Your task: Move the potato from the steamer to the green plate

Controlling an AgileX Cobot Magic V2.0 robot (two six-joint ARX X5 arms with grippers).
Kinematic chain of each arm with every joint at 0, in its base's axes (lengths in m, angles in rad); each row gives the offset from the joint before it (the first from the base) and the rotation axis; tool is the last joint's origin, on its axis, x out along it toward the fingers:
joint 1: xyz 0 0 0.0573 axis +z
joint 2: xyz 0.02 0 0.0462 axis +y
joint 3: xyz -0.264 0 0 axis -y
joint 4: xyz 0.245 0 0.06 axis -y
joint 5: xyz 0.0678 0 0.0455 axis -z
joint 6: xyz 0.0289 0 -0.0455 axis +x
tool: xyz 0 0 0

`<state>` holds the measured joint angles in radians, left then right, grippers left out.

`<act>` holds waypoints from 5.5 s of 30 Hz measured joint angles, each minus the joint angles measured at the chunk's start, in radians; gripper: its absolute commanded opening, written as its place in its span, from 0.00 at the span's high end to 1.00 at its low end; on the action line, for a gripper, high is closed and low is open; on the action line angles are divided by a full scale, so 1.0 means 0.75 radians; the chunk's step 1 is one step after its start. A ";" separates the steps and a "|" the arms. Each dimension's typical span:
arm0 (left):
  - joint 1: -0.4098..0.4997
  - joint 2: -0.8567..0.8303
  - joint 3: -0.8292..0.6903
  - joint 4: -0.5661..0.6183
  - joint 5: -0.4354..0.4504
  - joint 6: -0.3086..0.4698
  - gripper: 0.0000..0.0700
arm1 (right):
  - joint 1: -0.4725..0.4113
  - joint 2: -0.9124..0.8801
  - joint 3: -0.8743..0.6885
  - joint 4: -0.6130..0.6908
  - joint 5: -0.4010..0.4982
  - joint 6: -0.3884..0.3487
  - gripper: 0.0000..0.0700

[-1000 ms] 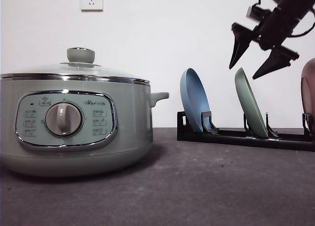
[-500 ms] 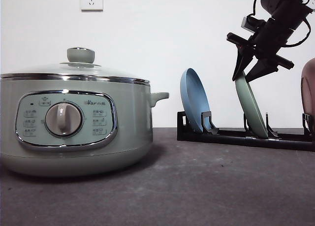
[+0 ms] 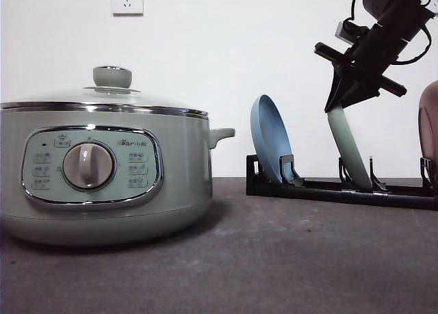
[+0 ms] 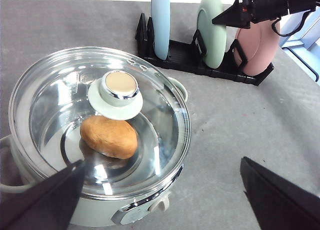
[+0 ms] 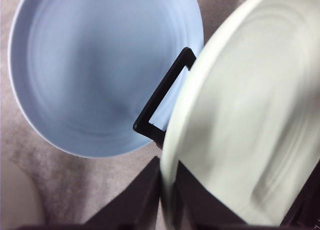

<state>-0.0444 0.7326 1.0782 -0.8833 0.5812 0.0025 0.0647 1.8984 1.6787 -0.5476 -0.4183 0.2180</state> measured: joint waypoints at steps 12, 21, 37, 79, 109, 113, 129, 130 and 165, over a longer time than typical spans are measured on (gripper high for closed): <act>0.000 0.000 0.000 0.000 0.000 0.000 0.09 | 0.010 -0.203 0.046 0.008 -0.071 0.022 1.00; 0.000 0.000 0.000 0.000 0.000 0.000 0.09 | 0.085 -0.393 0.048 -0.181 -0.067 -0.039 1.00; 0.000 0.000 0.000 0.001 0.000 0.000 0.09 | 0.532 -0.630 0.047 -0.874 0.408 -0.413 1.00; 0.000 0.000 0.000 0.001 0.000 0.000 0.09 | 1.336 -0.446 -0.948 -0.347 0.912 -0.320 1.00; 0.000 0.000 0.000 0.000 0.000 0.000 0.09 | 1.318 -0.631 -0.840 -0.369 0.826 -0.314 0.50; 0.000 0.000 0.000 0.000 0.000 0.000 0.09 | 1.260 -0.764 -0.722 -0.371 0.755 -0.315 0.50; 0.000 0.000 0.000 0.000 0.000 -0.001 0.09 | 0.736 -0.914 -0.426 -0.329 -0.182 -0.315 0.50; 0.000 0.000 0.000 0.000 0.000 -0.001 0.09 | 0.720 -0.914 -0.426 -0.331 -0.217 -0.315 0.50; -0.114 0.568 0.656 -0.263 -0.202 -0.057 0.11 | 0.694 -0.913 -0.426 -0.362 -0.244 -0.330 0.50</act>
<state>-0.1303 1.1589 1.5706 -1.0804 0.4296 -0.0406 0.5850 1.2137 1.3594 -0.8193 -0.6014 -0.0299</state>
